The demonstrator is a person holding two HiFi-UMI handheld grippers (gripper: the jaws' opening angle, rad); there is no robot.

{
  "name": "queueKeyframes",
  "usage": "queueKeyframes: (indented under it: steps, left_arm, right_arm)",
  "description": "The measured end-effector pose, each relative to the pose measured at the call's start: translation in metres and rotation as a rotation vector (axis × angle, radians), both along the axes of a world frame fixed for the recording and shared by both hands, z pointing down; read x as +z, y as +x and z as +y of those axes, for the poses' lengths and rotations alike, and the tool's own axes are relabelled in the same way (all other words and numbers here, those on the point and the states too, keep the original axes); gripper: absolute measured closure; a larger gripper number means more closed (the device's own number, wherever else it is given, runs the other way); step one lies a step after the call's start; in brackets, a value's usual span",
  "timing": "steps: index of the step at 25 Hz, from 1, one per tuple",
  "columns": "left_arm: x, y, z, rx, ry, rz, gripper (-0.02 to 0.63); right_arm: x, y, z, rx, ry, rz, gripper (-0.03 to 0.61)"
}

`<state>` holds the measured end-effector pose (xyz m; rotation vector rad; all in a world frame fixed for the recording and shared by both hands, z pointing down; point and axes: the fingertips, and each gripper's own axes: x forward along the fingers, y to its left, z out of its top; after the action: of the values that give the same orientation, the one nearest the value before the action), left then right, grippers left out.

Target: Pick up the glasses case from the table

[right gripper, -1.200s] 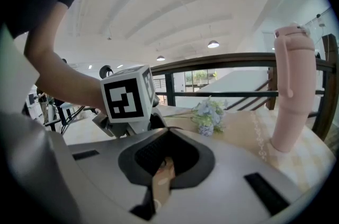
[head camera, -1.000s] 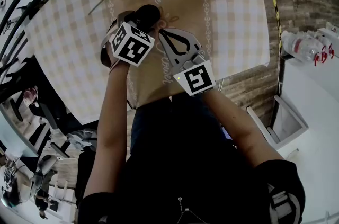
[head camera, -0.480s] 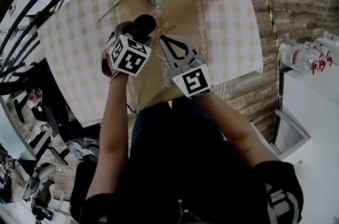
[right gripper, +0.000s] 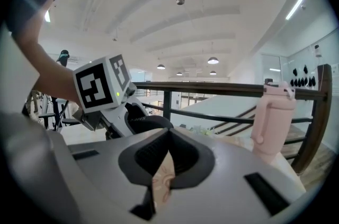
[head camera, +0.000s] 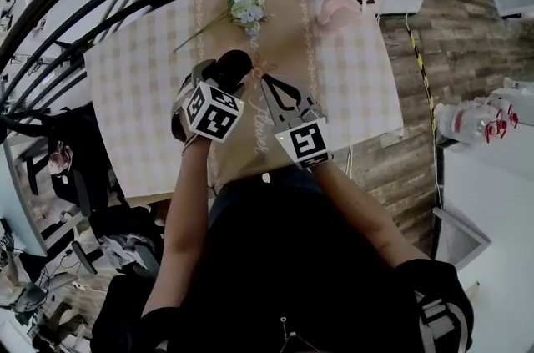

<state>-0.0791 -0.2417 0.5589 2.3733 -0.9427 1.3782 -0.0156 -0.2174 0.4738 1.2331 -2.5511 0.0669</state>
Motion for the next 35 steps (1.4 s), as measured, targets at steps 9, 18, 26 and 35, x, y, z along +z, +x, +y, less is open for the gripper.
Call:
queueKeyframes:
  steps: [9,18,26,35]
  left_arm:
    - [-0.04,0.001,0.018,-0.038,0.103,0.04,0.256]
    - [-0.076,-0.001,0.02,-0.147,0.259,0.123,0.255]
    - [-0.113,-0.007,0.02,-0.269,0.409,0.226,0.256]
    - [-0.166,-0.017,0.024,-0.366,0.622,0.313,0.256]
  right_arm:
    - [-0.036,0.004,0.01,-0.005,0.069,-0.017,0.571]
    - [-0.062,0.019,0.003,-0.002,0.134,-0.02,0.571]
    - [-0.084,0.029,0.001,-0.014,0.191,-0.043,0.57]
    - [-0.115,0.039,-0.002,-0.019,0.253,-0.09,0.571]
